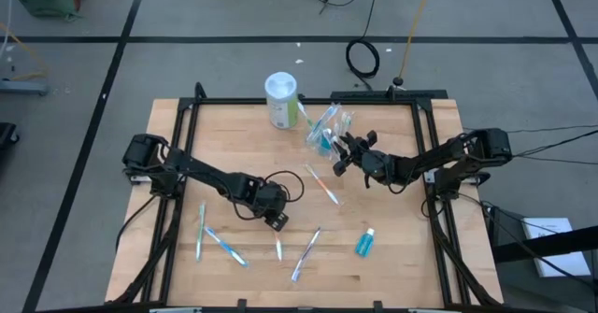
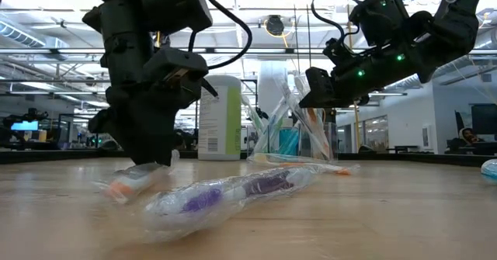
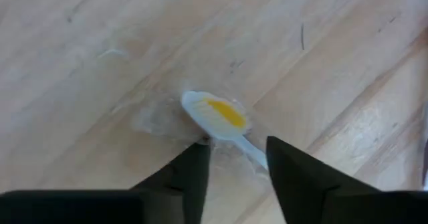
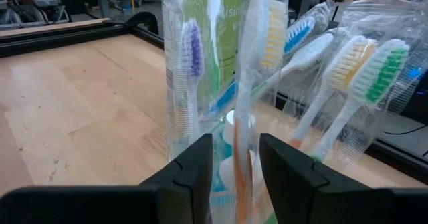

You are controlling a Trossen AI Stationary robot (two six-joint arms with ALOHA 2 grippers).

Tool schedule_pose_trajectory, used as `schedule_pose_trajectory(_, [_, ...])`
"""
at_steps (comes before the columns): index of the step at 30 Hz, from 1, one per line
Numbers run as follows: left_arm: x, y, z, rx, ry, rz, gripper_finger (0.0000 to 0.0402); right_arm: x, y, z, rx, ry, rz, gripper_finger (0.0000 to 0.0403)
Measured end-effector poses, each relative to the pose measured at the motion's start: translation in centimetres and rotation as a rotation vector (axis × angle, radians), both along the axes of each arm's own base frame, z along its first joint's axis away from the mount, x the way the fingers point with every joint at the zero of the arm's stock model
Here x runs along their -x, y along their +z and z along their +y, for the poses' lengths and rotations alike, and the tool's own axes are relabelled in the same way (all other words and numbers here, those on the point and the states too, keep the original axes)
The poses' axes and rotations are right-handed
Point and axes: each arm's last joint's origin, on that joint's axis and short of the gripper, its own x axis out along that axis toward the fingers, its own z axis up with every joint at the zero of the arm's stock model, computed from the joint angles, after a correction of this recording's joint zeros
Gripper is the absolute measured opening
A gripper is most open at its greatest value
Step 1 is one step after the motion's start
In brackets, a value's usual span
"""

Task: Pick & Place toothbrushing station
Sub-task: Put the orange toothbrush into the transparent organizer

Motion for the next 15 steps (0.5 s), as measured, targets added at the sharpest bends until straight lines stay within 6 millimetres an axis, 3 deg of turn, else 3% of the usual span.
schedule_pose_trajectory(9, [-0.8, 0.2, 1.6, -0.030, -0.046, -0.076, 0.0016, 0.0, 0.0, 0.0, 0.000, 0.000, 0.001, 0.0116])
schedule_pose_trajectory(15, [-1.0, 0.9, 3.4, -0.081, -0.096, -0.136, 0.0019, 0.0, 0.0, 0.0, -0.001, 0.000, 0.005, 0.0116])
